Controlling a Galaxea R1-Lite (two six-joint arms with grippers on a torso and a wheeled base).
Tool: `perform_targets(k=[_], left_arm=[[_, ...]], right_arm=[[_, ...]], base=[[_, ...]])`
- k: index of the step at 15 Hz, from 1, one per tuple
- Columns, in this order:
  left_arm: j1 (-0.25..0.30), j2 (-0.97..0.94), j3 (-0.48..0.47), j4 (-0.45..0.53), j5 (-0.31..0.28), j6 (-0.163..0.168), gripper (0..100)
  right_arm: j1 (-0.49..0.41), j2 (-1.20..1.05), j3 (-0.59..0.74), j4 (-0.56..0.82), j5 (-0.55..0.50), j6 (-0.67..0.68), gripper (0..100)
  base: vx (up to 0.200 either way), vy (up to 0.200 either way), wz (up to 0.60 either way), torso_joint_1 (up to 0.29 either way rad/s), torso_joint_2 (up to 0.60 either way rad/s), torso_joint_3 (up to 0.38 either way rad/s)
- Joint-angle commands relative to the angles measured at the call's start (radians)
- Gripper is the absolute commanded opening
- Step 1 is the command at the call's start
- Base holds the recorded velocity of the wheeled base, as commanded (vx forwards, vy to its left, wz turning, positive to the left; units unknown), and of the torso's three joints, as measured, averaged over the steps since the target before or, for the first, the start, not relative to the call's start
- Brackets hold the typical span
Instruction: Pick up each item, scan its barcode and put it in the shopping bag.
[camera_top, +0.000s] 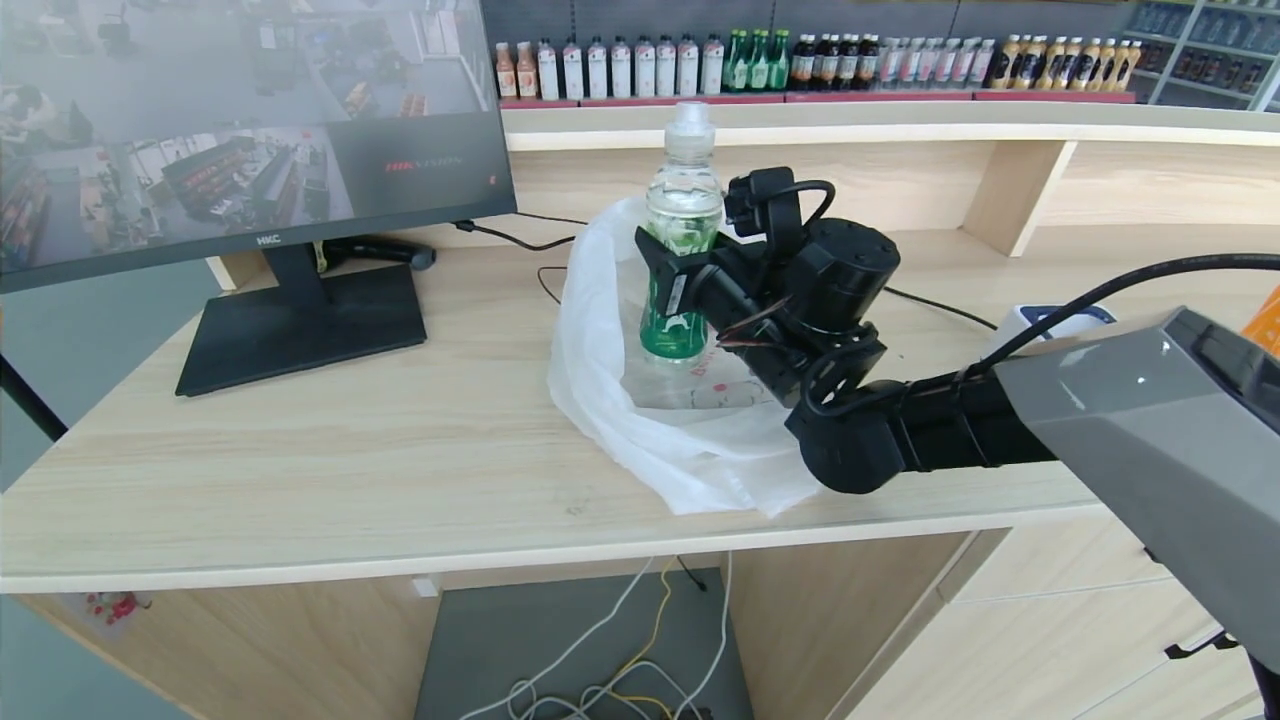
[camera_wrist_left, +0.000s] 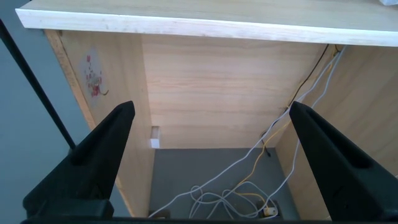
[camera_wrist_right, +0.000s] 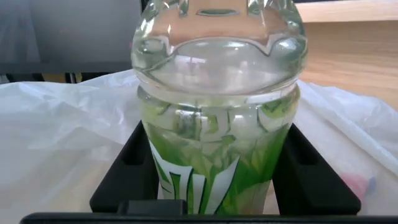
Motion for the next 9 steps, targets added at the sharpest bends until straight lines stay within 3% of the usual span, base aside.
perform_targets(k=[1, 9], left_arm=[[0.0, 0.0, 0.0, 0.0, 0.0, 0.001, 100], [0.0, 0.0, 0.0, 0.0, 0.0, 0.001, 100]], right_arm=[[0.001, -0.022, 0.053, 0.002, -0.011, 0.001, 0], [0.008, -0.051, 0.112, 0.002, -0.012, 0.01, 0]], base=[[0.0, 0.0, 0.0, 0.0, 0.0, 0.0], [0.0, 0.0, 0.0, 0.0, 0.0, 0.0]])
